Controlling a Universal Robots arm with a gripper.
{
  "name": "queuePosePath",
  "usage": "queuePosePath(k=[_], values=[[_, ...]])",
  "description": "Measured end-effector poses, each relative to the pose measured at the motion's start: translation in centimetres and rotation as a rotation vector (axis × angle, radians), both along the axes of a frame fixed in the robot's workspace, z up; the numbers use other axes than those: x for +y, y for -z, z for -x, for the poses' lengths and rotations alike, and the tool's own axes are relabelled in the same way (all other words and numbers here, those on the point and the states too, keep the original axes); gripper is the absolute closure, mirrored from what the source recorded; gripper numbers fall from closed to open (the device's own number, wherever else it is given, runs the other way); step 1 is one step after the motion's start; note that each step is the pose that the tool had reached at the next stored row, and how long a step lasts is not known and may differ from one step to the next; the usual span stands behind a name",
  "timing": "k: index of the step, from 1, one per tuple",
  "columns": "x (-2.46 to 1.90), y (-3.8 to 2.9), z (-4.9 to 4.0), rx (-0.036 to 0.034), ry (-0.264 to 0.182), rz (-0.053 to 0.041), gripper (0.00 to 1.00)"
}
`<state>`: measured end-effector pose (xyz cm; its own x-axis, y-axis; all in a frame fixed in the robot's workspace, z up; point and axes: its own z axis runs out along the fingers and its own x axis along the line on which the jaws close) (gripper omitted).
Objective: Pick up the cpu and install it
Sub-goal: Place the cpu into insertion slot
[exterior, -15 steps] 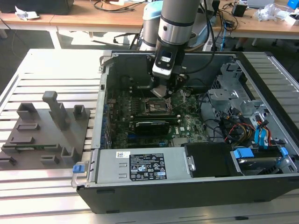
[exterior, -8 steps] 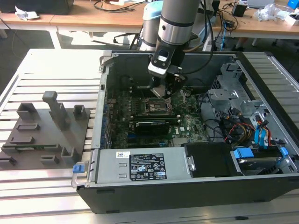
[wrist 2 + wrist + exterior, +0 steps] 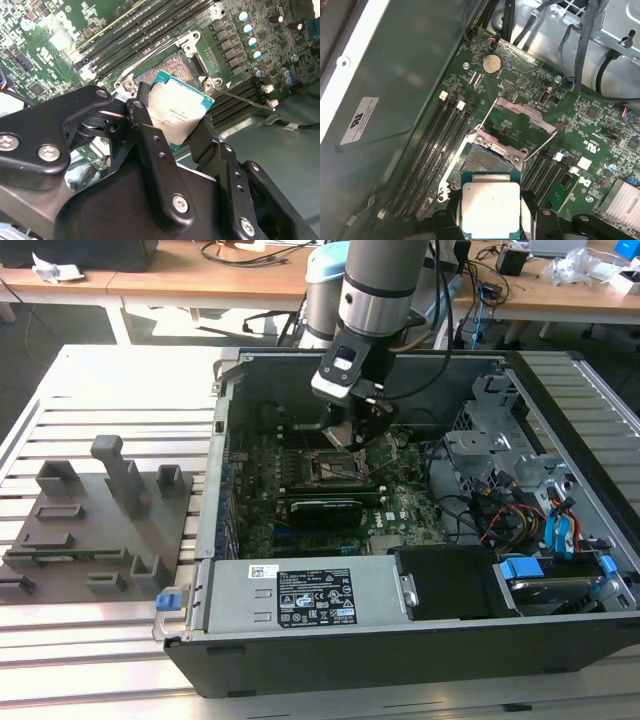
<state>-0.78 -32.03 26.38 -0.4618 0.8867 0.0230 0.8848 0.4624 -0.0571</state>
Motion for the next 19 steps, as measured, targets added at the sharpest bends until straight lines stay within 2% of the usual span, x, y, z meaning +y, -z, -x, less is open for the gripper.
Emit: queuePosePath(k=[19], values=[[0.00, 0.05, 0.00, 0.0000, 0.170, 0.0010, 0.45]])
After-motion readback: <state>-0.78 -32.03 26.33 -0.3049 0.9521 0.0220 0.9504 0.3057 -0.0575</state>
